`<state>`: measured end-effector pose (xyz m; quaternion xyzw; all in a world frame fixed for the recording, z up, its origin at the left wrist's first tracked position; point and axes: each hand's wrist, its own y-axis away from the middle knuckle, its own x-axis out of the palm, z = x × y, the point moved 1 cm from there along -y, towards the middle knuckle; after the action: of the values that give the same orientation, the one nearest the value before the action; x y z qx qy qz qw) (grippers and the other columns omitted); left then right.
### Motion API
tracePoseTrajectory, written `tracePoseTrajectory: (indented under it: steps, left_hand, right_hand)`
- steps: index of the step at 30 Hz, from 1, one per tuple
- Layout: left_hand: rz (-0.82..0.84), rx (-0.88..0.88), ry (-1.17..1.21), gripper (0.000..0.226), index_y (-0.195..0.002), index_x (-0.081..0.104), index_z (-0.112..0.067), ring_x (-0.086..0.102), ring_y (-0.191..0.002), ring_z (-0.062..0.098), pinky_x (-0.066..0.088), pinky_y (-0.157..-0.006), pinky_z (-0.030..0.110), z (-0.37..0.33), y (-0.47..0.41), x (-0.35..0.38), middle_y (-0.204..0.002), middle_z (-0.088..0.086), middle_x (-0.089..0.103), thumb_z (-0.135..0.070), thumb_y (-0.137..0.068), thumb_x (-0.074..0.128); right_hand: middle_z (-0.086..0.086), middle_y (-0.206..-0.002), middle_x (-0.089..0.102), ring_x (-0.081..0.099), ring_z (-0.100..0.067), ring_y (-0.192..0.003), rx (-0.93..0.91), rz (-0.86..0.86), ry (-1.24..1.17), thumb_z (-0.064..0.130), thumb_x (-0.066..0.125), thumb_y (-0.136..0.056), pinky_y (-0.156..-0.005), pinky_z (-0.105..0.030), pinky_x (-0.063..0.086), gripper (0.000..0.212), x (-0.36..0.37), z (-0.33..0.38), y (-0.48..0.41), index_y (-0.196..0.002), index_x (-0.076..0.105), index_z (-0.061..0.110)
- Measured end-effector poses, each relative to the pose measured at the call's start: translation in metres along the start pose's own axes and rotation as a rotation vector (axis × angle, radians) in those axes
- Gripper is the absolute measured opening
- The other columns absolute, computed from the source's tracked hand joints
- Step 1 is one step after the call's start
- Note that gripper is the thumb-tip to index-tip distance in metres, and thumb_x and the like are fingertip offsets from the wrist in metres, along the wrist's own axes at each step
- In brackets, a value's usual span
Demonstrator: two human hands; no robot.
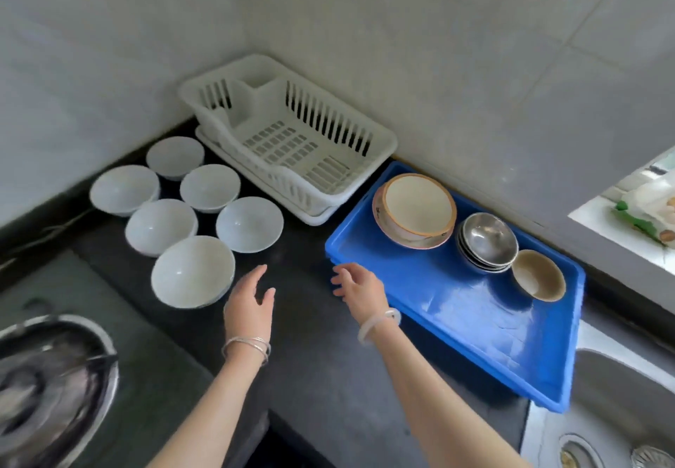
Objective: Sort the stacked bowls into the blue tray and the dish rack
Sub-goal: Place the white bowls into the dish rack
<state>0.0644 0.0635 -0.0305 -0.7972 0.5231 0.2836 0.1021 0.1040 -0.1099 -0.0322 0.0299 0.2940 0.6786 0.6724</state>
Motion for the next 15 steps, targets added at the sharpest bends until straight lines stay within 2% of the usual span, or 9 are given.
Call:
tracePoseTrajectory:
  steps: [2, 4, 6, 8, 10, 12, 15]
  left_hand:
    - [-0.154, -0.047, -0.048, 0.042, -0.125, 0.057, -0.007, 0.051, -0.125, 0.029, 0.039, -0.105, 0.039, 0.028, -0.009, -0.031, -0.137, 0.010, 0.053, -0.001, -0.083, 0.061]
    - [-0.256, -0.069, -0.091, 0.044, -0.124, 0.057, -0.007, 0.042, -0.133, 0.027, 0.037, -0.106, 0.040, 0.043, -0.014, -0.043, -0.143, 0.009, 0.045, 0.002, -0.081, 0.061]
    - [-0.316, -0.127, -0.090, 0.046, -0.125, 0.056, -0.008, 0.035, -0.138, 0.027, 0.036, -0.107, 0.040, 0.062, -0.019, -0.059, -0.148, 0.011, 0.038, 0.004, -0.080, 0.061]
    - [-0.335, -0.194, -0.021, 0.050, -0.129, 0.053, -0.010, 0.031, -0.140, 0.027, 0.032, -0.109, 0.038, 0.075, -0.024, -0.069, -0.150, 0.013, 0.032, 0.001, -0.081, 0.062]
    - [-0.311, -0.258, 0.070, 0.057, -0.135, 0.046, -0.012, 0.030, -0.140, 0.026, 0.030, -0.113, 0.039, 0.083, -0.030, -0.074, -0.150, 0.014, 0.032, -0.002, -0.082, 0.061]
    - [-0.265, -0.313, 0.230, 0.065, -0.141, 0.035, -0.015, 0.040, -0.135, 0.028, 0.033, -0.112, 0.041, 0.087, -0.034, -0.076, -0.147, 0.014, 0.039, 0.000, -0.082, 0.059]
    - [-0.227, -0.428, 0.461, 0.071, -0.146, 0.025, -0.016, 0.051, -0.126, 0.025, 0.037, -0.102, 0.030, 0.086, -0.036, -0.080, -0.144, 0.009, 0.045, 0.002, -0.084, 0.056]
  right_hand:
    - [0.005, -0.094, 0.067, 0.064, -0.011, -0.077, 0.017, 0.099, 0.078, 0.030, 0.041, -0.092, -0.076, -0.029, 0.053, 0.024, 0.042, 0.017, -0.011, -0.104, 0.061, 0.027]
    - [0.002, -0.103, 0.066, 0.065, -0.017, -0.088, 0.035, 0.126, 0.119, 0.030, 0.042, -0.091, -0.085, -0.037, 0.054, 0.033, 0.061, 0.028, -0.026, -0.120, 0.057, 0.025]
    - [-0.004, -0.120, 0.062, 0.063, -0.026, -0.102, 0.068, 0.145, 0.162, 0.032, 0.044, -0.090, -0.093, -0.045, 0.051, 0.043, 0.087, 0.043, -0.041, -0.132, 0.048, 0.024]
    - [-0.007, -0.128, 0.058, 0.060, -0.029, -0.110, 0.104, 0.152, 0.191, 0.033, 0.045, -0.090, -0.096, -0.047, 0.049, 0.049, 0.107, 0.051, -0.054, -0.137, 0.041, 0.023]
    - [-0.010, -0.122, 0.061, 0.064, -0.029, -0.102, 0.131, 0.155, 0.184, 0.032, 0.045, -0.090, -0.091, -0.047, 0.053, 0.047, 0.120, 0.056, -0.065, -0.136, 0.043, 0.020]
    - [-0.011, -0.108, 0.064, 0.067, -0.026, -0.083, 0.182, 0.148, 0.089, 0.027, 0.046, -0.091, -0.080, -0.042, 0.058, 0.039, 0.130, 0.059, -0.072, -0.128, 0.049, 0.016]
    - [-0.016, -0.098, 0.062, 0.064, -0.026, -0.074, 0.283, 0.134, -0.120, 0.016, 0.046, -0.092, -0.074, -0.038, 0.058, 0.032, 0.139, 0.060, -0.083, -0.123, 0.049, 0.009]
